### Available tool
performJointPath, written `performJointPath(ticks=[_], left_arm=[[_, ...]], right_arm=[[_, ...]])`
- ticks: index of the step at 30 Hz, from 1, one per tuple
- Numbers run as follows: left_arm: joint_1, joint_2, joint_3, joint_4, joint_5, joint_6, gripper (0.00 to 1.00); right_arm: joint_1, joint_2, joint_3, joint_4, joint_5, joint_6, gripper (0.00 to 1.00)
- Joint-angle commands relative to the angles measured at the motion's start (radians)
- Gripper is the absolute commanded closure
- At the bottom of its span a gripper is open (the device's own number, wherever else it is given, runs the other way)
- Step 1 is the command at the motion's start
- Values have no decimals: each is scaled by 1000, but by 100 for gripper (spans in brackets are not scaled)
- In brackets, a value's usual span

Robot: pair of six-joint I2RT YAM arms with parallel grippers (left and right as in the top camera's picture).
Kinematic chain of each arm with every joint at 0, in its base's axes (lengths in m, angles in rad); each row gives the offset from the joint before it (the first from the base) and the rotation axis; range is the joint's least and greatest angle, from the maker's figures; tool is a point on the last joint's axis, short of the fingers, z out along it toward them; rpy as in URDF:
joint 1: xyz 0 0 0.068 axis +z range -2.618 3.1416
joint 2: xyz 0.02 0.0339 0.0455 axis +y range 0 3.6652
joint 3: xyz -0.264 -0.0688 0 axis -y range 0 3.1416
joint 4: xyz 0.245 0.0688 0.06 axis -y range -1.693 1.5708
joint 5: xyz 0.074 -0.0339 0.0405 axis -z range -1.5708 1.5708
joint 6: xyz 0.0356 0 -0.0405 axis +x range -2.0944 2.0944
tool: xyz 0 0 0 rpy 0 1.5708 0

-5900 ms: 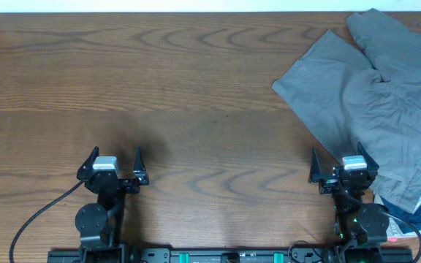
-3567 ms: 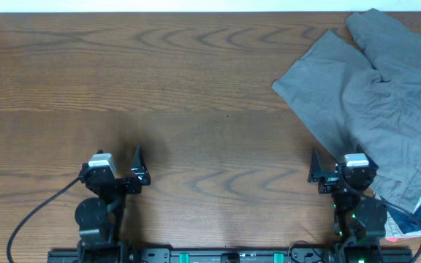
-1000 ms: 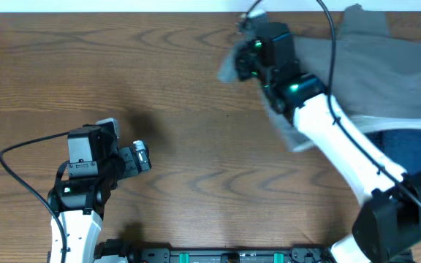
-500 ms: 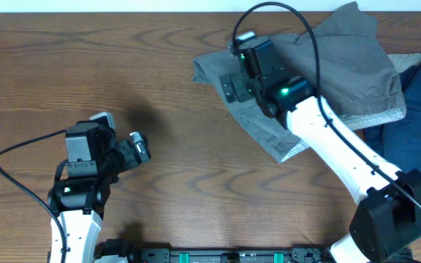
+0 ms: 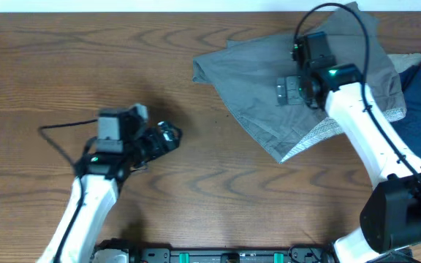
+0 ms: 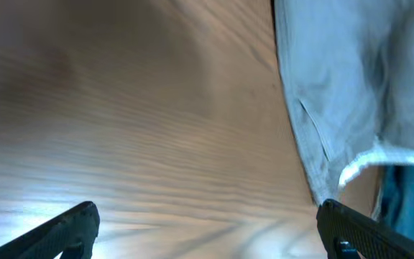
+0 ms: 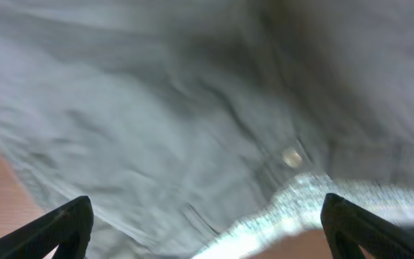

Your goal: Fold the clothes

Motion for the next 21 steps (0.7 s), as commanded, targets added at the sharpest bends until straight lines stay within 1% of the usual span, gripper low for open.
performJointPath(ticks=[1,5,9,14,17,21], left_arm=[[-95,90,27,51,40,-144,2],[-225,220,27,174,40,-269,1],[-325,331,27,316,40,-378,0],[-428,462,27,537,39,-481,4],[-476,537,27,654,25,-547,10],[-535,643,27,817,-29,-652,16]], right_arm=[[-50,4,2,-30,10,22,1],[-110,4,2,-69,14,58,1],[-154,3,2,-97,14,63,1],[-183,-8,2,-120,14,63,1],[-194,-22,2,-124,14,63,1],[-203,-51,2,-131,14,63,1]])
